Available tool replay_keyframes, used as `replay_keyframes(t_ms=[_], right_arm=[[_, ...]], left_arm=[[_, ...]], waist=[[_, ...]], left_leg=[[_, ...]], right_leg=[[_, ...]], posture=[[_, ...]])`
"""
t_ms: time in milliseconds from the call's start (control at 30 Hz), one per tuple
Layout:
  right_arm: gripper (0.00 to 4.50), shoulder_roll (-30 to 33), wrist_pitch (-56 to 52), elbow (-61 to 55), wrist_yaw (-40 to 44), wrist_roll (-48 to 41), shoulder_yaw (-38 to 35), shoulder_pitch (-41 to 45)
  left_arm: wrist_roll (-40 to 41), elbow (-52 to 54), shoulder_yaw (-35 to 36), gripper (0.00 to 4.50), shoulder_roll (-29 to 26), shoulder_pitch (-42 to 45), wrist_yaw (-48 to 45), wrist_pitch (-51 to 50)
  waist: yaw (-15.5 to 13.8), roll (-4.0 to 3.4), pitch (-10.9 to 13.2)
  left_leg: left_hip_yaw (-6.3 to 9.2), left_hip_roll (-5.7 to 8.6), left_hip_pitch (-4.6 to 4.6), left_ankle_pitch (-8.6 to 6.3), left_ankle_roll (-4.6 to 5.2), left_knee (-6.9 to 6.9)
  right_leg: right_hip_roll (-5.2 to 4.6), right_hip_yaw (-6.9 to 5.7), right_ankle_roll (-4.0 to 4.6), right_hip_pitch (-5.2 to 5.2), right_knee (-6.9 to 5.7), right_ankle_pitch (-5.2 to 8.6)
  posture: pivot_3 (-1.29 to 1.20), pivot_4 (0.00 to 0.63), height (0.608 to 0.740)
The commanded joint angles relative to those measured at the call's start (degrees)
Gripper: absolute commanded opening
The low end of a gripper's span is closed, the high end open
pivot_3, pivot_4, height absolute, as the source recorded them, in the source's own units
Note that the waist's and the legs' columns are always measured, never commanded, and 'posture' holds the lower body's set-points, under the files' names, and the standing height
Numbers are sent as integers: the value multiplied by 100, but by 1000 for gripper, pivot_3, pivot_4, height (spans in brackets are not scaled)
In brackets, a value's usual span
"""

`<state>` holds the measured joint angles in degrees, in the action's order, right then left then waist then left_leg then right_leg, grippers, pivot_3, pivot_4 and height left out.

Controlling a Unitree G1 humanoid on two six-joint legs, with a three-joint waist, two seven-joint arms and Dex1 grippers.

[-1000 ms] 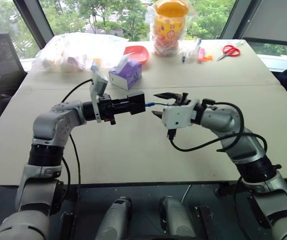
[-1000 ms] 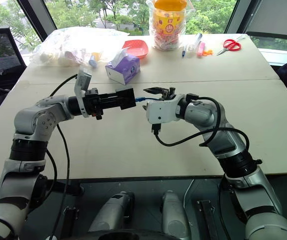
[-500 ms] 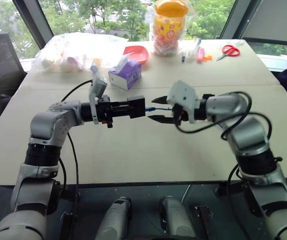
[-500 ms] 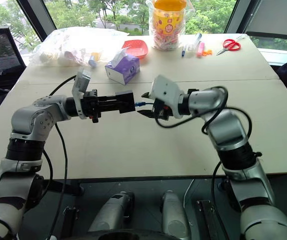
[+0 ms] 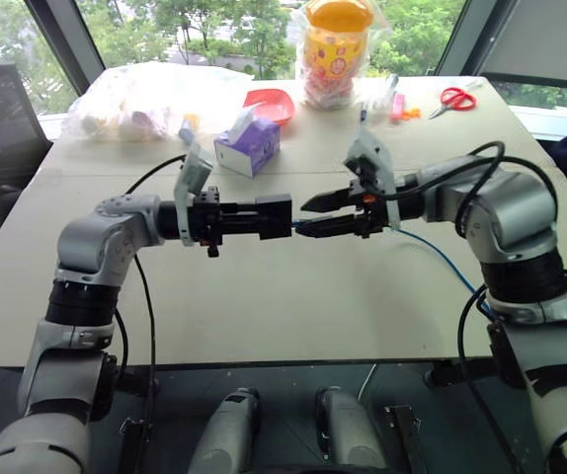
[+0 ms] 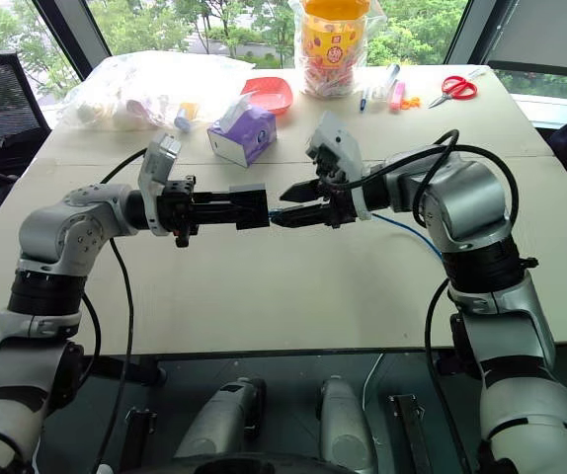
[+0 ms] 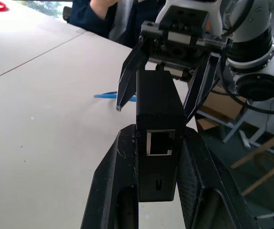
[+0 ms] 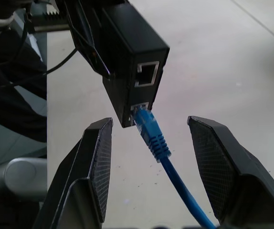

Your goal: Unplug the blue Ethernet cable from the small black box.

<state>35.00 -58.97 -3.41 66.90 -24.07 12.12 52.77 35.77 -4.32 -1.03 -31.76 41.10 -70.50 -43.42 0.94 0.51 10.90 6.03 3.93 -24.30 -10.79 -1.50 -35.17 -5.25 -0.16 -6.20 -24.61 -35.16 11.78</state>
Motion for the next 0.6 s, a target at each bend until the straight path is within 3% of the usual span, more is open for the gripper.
replay_keyframes(t_ms=[33,233,333,433,467,600], right_arm=[[2572,70,180,60,138,-64,60,261],[2572,64,312,205,193,-46,152,351],[1717,94,346,247,254,-25,214,393],[296,135,341,242,355,-24,280,414],[71,143,332,237,379,-29,293,416],[71,151,242,212,464,-76,333,427]], left_arm=[[137,124,84,463,-11,120,-90,62],[121,169,64,463,-11,109,-115,55],[69,282,-8,463,-68,15,-174,100],[50,330,-46,463,-90,-25,-179,126],[47,338,-55,463,-95,-29,-182,134],[6,414,-129,463,-136,-75,-264,199]], waist=[[0,0,0],[1,0,0],[1,0,0],[2,0,0],[2,0,0],[1,0,0]], left_leg=[[0,0,0,0,0,0],[1,0,0,0,0,0],[0,0,0,0,0,0],[0,0,0,0,0,0],[0,0,0,0,0,0],[0,0,0,0,0,0]], right_leg=[[0,0,-2,0,0,-1],[0,0,-9,0,0,-5],[0,0,-9,0,0,-5],[1,0,-9,-1,0,-5],[1,0,-9,-1,0,-5],[0,0,-9,-1,0,-5]], posture=[[0,150,740],[0,150,740],[0,150,740],[0,150,740],[0,150,740],[0,150,740]])
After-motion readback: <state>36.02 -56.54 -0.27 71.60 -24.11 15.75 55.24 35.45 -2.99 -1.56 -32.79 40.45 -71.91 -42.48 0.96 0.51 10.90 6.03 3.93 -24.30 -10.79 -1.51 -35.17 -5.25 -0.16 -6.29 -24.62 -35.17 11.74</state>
